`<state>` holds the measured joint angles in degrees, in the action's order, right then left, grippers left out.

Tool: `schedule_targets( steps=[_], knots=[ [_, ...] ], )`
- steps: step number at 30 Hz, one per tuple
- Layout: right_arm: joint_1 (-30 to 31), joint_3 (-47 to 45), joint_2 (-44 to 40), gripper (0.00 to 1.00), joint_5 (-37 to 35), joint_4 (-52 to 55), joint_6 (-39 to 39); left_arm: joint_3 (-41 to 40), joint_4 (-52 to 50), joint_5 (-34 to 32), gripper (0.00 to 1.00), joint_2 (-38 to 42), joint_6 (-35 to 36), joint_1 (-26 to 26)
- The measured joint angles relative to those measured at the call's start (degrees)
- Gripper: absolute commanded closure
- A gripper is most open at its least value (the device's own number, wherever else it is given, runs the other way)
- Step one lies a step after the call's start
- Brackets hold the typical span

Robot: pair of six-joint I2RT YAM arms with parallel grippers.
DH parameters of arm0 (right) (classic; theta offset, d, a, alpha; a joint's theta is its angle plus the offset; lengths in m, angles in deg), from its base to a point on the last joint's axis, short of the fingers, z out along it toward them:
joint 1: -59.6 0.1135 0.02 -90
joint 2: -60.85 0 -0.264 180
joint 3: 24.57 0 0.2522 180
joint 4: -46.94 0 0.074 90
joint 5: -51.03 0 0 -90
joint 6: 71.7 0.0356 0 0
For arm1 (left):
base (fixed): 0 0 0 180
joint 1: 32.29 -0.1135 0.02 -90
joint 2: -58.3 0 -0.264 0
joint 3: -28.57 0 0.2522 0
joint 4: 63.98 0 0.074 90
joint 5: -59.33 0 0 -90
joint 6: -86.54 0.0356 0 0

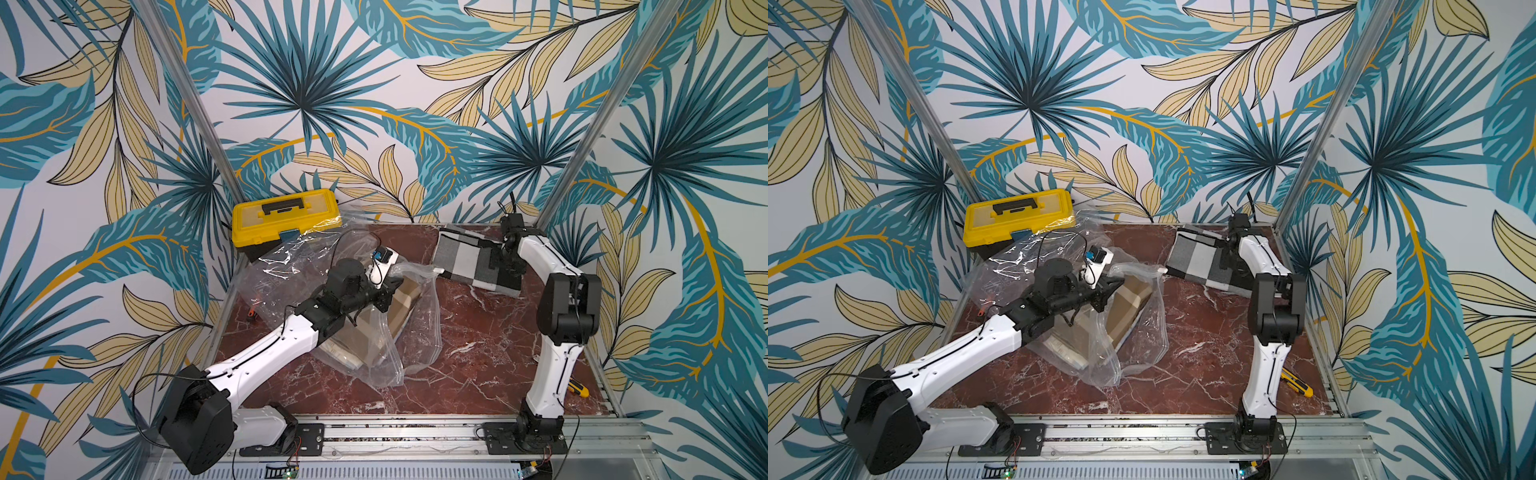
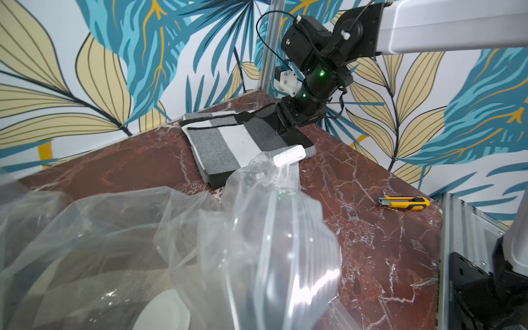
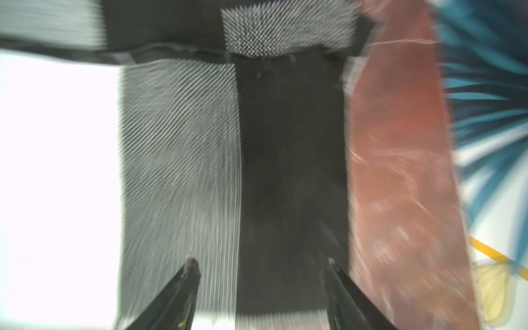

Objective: Take the blanket out of the vacuum bag
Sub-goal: Place the blanket at the corner of the board, then take out the blanket from the vacuum bag.

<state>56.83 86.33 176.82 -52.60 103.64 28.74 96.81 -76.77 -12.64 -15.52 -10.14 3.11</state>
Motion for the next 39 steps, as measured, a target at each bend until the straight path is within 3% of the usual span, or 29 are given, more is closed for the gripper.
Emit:
schedule_targets(
  steps=[8,14,18,24,32,39],
  knots=[
    [10.64,-18.56,-24.41,0.3,8.13,-8.04,6.51,0.15,-0.48,1.86,1.0,-0.63,1.46,0.0],
    [19.39,-35.28,-36.74,0.3,18.73,-15.78,16.76,0.15,0.48,0.68,1.0,-2.38,2.43,0.0],
    [24.44,-39.52,-41.92,0.3,21.88,-19.61,22.71,0.15,1.57,-0.52,1.0,-2.86,2.43,0.0],
    [32.09,-41.42,-41.55,0.32,24.92,-26.64,29.57,0.15,2.36,-2.36,1.0,-2.95,2.78,0.0],
    [36.65,-41.27,-30.56,0.36,25.94,-33.88,32.48,0.15,2.6,-4.11,1.0,-2.89,2.93,0.0],
    [40.46,-34.12,-25.86,0.36,23.85,-29.7,31.58,0.09,2.58,-5.42,1.0,-2.56,3.32,0.0]
  ],
)
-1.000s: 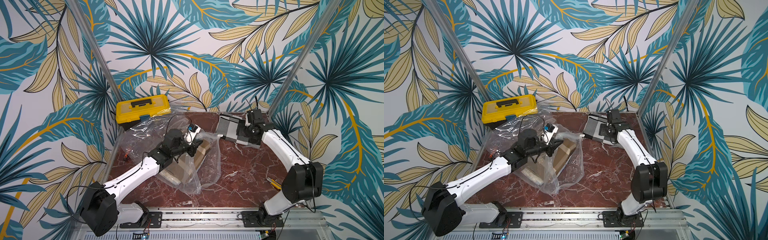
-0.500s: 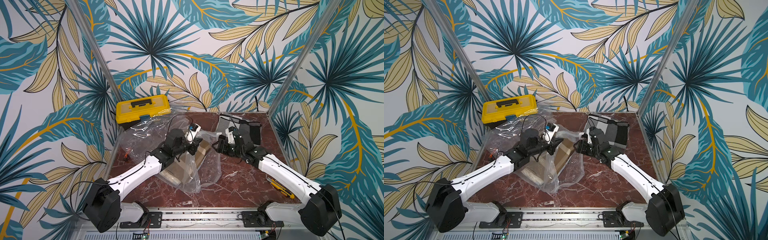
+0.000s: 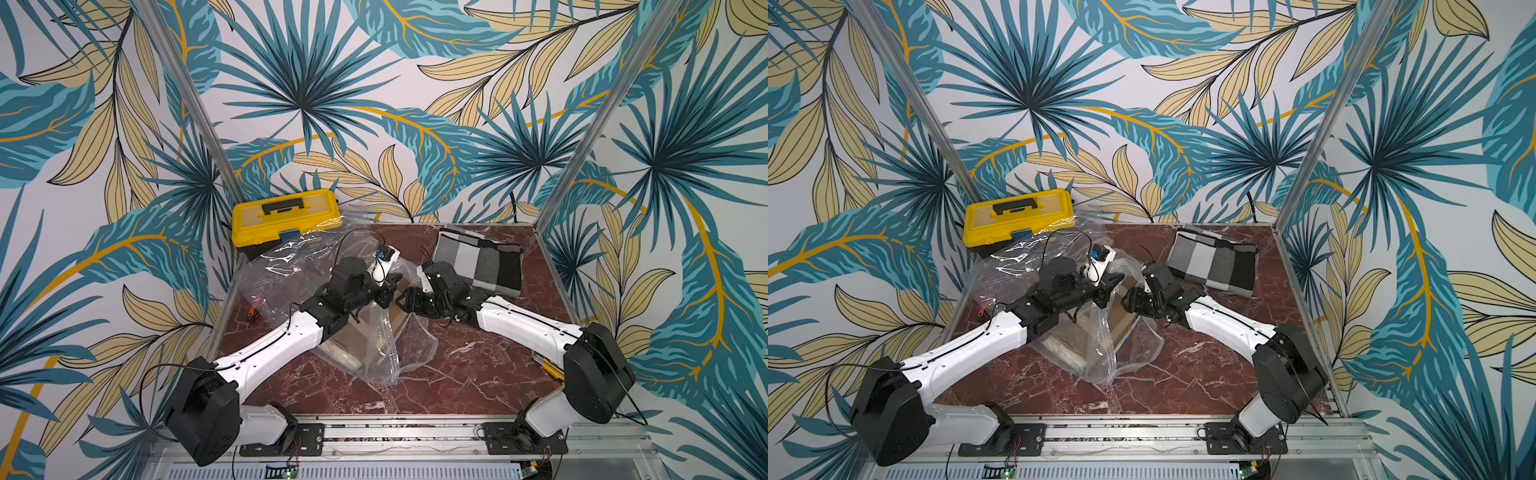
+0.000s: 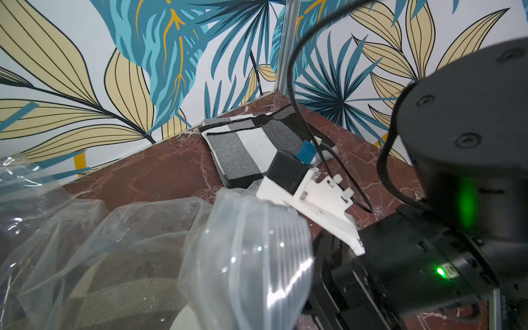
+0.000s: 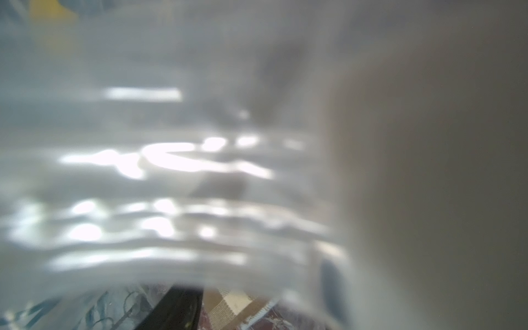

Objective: Take the blanket out of the vacuum bag
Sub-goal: Take out the blanket from the vacuum bag.

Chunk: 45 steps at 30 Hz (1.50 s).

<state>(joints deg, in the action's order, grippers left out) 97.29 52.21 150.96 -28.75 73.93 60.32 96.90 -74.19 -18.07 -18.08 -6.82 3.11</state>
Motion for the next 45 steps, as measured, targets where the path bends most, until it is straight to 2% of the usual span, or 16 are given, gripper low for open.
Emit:
schedule_targets(
  steps=[7,11,15,23,29,37,45],
  knots=[
    [6.73,5.25,-2.32,0.35,-5.46,8.39,-1.33,0.0,0.07,-0.42,1.0,0.0,0.02,-0.04],
    [7.85,3.65,-3.48,0.35,-7.37,9.42,-1.33,0.0,0.09,-0.37,1.0,-0.02,-0.04,-0.07],
    [7.78,2.97,-0.87,0.34,-8.79,8.92,-1.33,0.0,0.09,-0.42,1.0,0.0,0.0,-0.07],
    [6.25,2.05,10.67,0.34,-9.75,0.96,-0.33,-0.2,0.02,-0.79,1.0,0.66,0.0,-0.13],
    [2.38,-4.09,11.02,0.34,-8.28,-10.93,2.05,-1.68,-0.33,-0.79,1.0,2.16,-0.57,-0.13],
    [1.38,-7.91,11.1,0.36,-6.01,-20.0,3.74,-3.32,0.04,-0.81,1.0,3.3,-1.62,-0.13],
    [1.07,-7.39,11.54,0.36,-3.48,-21.86,3.98,-3.32,0.07,-0.83,1.0,3.3,-2.05,-0.13]
  ],
)
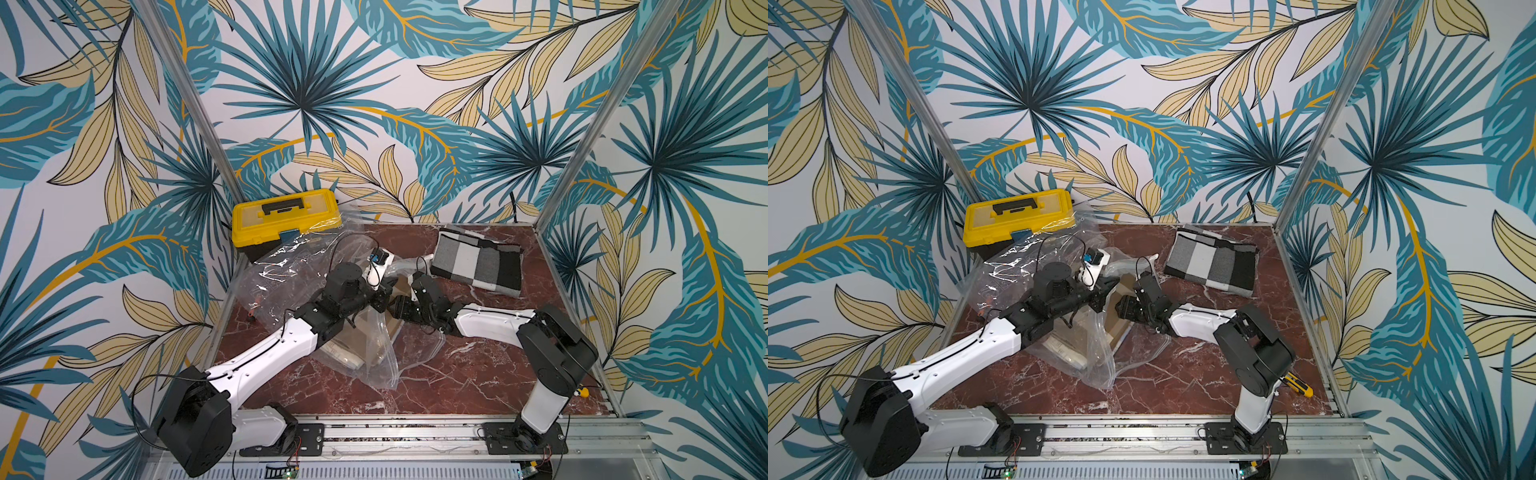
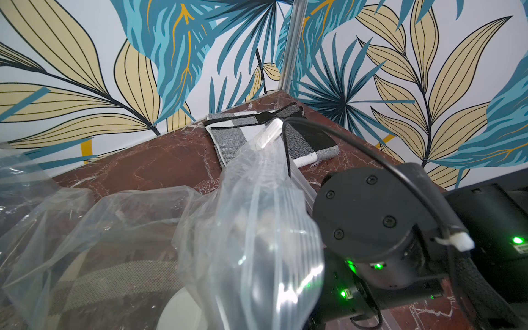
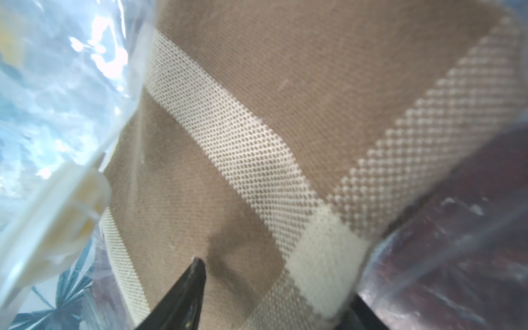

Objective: Take the blanket out of the vacuum bag
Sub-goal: Take out the blanket from the vacuum bag.

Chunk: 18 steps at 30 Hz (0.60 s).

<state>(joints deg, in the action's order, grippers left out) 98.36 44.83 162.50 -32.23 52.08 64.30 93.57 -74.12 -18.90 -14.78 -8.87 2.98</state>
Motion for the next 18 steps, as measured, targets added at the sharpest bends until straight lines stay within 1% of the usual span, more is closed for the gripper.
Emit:
schedule_targets(
  steps=[6,18],
  knots=[
    [-0.15,0.94,0.02,0.38,1.31,0.52,-0.17,0.0,0.04,0.02,1.0,-0.04,-0.2,0.0],
    [-0.15,6.25,0.09,0.38,2.36,7.23,-2.36,-0.42,1.25,0.02,1.0,-0.92,-0.55,-0.02]
  ],
)
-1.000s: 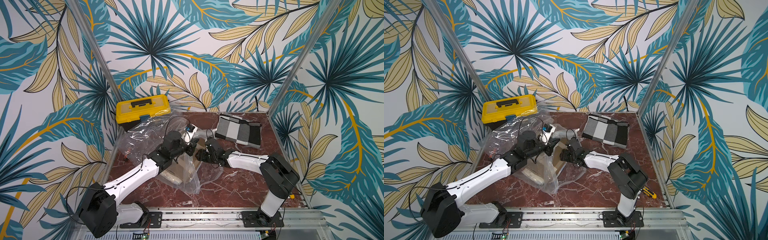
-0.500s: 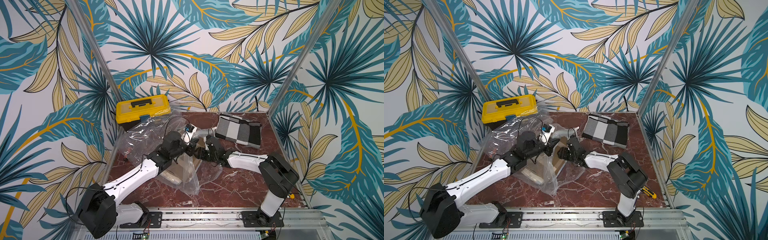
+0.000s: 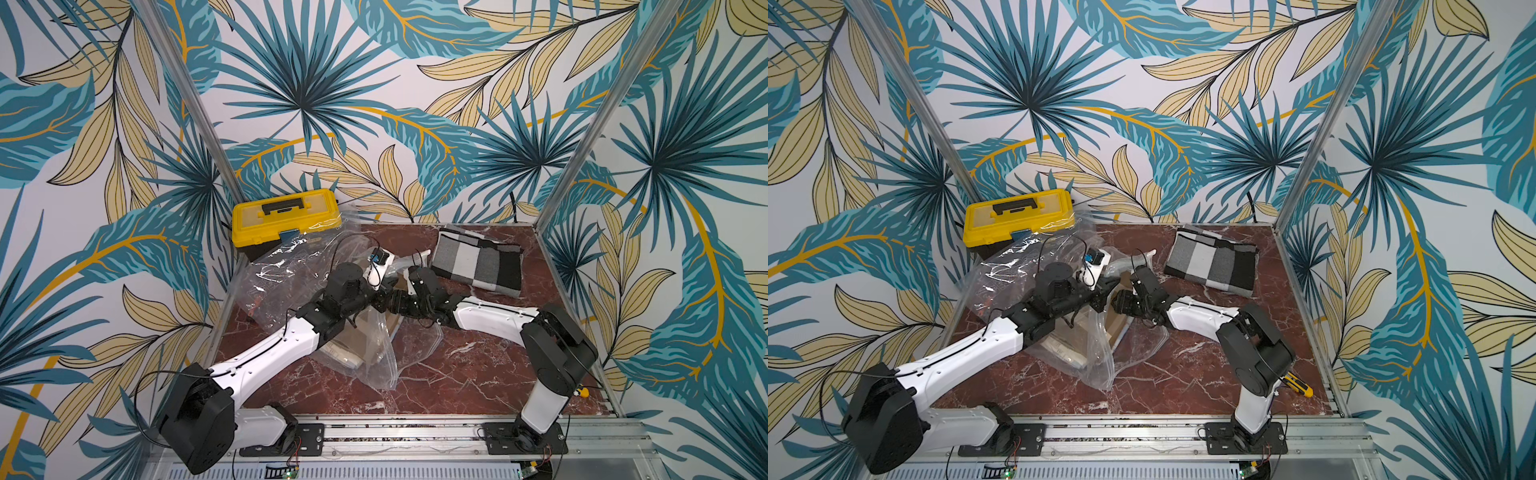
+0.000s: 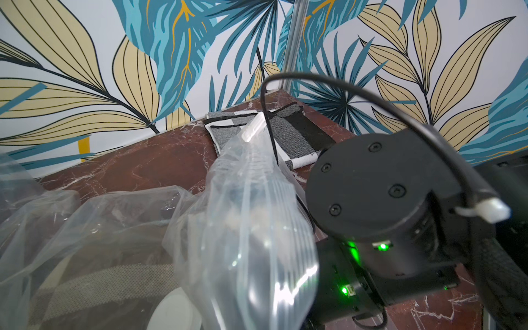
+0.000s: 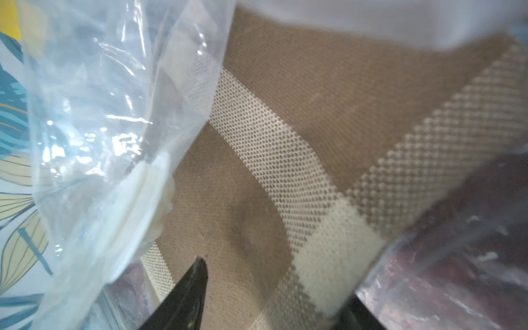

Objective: Take the blanket out of the vacuum bag
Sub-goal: Take out the blanket from the vacuum bag.

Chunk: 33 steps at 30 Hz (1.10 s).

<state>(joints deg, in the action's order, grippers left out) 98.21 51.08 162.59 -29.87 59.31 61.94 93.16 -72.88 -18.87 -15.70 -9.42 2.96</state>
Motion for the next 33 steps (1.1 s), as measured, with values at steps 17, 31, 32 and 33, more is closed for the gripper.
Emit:
schedule_targets(
  steps=[17,31,32,33],
  knots=[
    [0.04,5.25,-2.64,0.35,-0.24,10.51,-3.8,-0.48,2.51,0.74,1.0,-2.03,-1.14,0.0],
    [0.0,3.61,4.48,0.36,0.7,5.16,-2.38,-0.98,2.47,0.61,1.0,-2.51,-0.94,0.0],
    [0.0,3.63,4.46,0.36,0.5,5.7,-2.51,-1.01,2.47,0.61,1.0,-2.51,-0.94,0.0],
    [0.0,3.58,4.46,0.36,0.24,5.92,-2.54,-1.05,2.49,0.63,1.0,-2.51,-0.96,0.0]
  ],
)
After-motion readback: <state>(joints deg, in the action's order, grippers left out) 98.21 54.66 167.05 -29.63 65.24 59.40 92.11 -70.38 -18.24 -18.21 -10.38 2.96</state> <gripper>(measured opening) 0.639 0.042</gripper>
